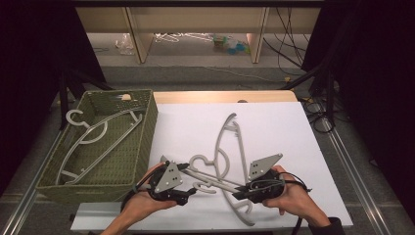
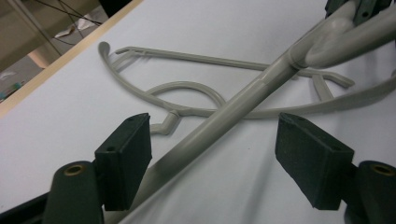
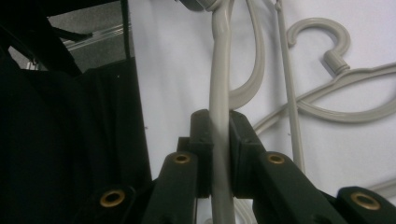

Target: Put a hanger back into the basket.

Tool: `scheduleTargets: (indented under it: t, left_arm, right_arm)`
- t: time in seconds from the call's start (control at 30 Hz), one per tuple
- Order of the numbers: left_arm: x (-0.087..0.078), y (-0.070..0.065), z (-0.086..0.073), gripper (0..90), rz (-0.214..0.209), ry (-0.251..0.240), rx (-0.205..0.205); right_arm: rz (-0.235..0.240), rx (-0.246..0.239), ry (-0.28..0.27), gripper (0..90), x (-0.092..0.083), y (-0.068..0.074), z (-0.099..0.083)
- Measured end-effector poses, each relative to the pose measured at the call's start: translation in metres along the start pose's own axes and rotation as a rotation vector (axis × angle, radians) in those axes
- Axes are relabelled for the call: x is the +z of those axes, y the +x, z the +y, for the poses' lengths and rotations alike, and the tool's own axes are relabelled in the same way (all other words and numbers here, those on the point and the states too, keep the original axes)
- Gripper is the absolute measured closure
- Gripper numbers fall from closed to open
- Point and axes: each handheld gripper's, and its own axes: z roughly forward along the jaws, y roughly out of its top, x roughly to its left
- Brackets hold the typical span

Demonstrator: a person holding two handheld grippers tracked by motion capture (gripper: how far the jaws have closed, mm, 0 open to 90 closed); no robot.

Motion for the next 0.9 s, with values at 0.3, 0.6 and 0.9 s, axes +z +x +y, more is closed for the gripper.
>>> scheduleTargets:
  t: [0.3, 0.6, 0.9]
  left_arm:
    - [0.009, -0.003, 0.006, 45.9, -0.092, 0.048, 0.120]
    - [0.014, -0.006, 0.009, 62.2, -0.156, 0.078, 0.173]
    - [0.008, -0.008, 0.017, 71.1, -0.207, 0.104, 0.296]
  right_arm:
    - [0.032, -0.016, 0.016, 82.5, 0.001, 0.003, -0.002]
    - [0.055, -0.043, 0.026, 82.4, 0.003, 0.004, -0.002]
    - [0.075, -0.057, 0.015, 80.7, 0.000, 0.003, -0.003]
